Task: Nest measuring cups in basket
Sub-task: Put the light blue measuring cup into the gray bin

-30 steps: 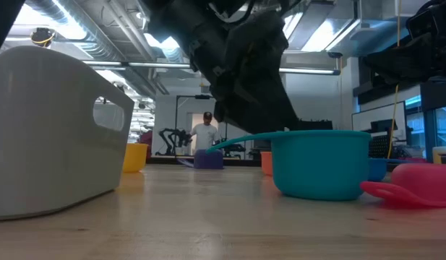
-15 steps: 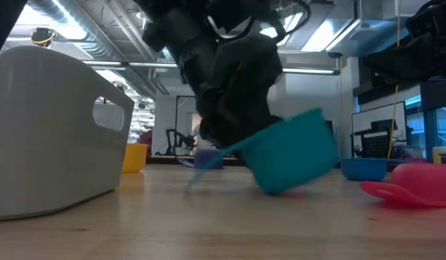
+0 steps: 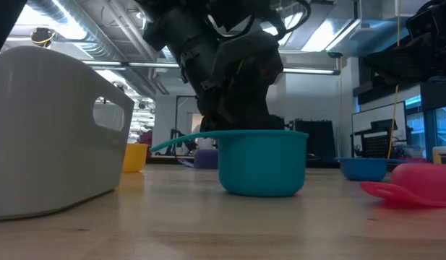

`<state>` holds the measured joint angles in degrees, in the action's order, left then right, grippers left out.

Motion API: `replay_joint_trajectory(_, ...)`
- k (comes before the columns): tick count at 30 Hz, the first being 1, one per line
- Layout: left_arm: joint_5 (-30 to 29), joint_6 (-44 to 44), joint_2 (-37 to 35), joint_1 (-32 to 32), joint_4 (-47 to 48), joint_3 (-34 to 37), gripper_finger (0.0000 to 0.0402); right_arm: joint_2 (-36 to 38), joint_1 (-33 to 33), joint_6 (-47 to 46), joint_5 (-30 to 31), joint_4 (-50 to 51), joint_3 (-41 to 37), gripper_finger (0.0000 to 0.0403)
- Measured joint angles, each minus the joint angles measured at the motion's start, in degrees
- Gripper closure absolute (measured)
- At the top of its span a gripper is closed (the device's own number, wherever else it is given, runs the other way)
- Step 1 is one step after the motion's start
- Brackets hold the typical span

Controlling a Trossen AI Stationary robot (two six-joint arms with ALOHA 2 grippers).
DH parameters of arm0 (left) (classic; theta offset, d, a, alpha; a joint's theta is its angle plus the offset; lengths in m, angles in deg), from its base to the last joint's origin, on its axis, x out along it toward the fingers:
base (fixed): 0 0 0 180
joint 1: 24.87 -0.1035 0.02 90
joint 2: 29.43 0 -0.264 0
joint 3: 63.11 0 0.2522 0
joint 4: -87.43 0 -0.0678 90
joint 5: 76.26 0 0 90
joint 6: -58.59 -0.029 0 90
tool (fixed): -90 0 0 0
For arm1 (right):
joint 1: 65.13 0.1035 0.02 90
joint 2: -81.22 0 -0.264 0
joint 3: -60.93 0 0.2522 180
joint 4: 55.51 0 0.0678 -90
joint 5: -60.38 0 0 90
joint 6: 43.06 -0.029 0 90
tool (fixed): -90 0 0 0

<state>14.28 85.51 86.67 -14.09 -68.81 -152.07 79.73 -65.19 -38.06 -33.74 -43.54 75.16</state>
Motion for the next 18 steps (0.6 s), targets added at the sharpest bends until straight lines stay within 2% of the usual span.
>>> replay_joint_trajectory(10, 0.0, 0.0, 0.0, -0.7, 0.0, 0.0, 0.0318, 0.0, 0.0, 0.0, 0.0, 0.0, 0.0, 0.0350)
replay_joint_trajectory(15, 1.8, 0.1, 0.0, -1.4, 0.0, 0.0, 0.0380, 0.0, 0.0, 0.0, 0.0, 0.0, 0.0, 0.0350)
replay_joint_trajectory(18, 2.2, 0.2, -0.9, -1.9, -0.1, 0.0, 0.0393, 0.0, 0.0, 0.0, 0.0, 0.0, 0.0, 0.0350)
